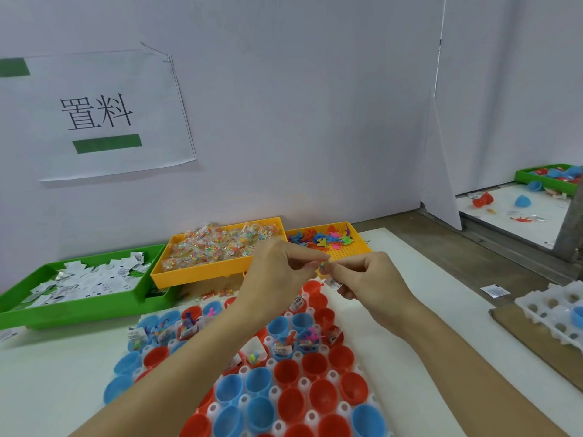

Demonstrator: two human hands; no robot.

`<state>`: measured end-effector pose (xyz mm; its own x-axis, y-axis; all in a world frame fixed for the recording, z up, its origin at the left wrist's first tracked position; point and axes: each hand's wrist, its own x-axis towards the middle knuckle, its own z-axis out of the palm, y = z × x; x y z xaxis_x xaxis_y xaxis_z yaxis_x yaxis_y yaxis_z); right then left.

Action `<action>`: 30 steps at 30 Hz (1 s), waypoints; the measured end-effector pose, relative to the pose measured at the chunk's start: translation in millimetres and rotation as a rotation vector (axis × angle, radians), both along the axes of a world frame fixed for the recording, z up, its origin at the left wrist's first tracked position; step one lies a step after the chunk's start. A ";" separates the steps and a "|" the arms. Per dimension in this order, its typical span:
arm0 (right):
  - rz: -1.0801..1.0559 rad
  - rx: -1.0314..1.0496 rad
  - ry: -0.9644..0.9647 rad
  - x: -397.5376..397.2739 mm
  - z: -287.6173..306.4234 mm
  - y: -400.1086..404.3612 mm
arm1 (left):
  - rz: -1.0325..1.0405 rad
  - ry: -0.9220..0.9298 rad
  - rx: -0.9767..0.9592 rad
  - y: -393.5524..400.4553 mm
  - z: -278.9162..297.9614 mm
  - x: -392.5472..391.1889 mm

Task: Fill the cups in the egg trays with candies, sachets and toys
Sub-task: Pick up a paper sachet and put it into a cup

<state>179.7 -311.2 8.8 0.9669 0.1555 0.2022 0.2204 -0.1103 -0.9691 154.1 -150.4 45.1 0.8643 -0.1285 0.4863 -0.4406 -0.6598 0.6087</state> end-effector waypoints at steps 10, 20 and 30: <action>0.008 -0.010 -0.009 3.4 -2.9 -1.0 | 0.024 0.330 -0.340 -3.1 1.1 2.8; -0.045 -0.085 -0.051 8.9 -8.5 -3.6 | 0.180 0.341 -0.368 1.8 -6.2 5.8; -0.058 -0.228 -0.040 12.5 -15.3 -4.1 | 0.193 0.379 -0.243 7.2 -8.9 8.6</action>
<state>192.2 -315.3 -6.5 0.9675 0.1464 0.2062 0.2449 -0.3391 -0.9083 162.7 -143.2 36.2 0.9832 0.1294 0.1290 -0.0420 -0.5269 0.8489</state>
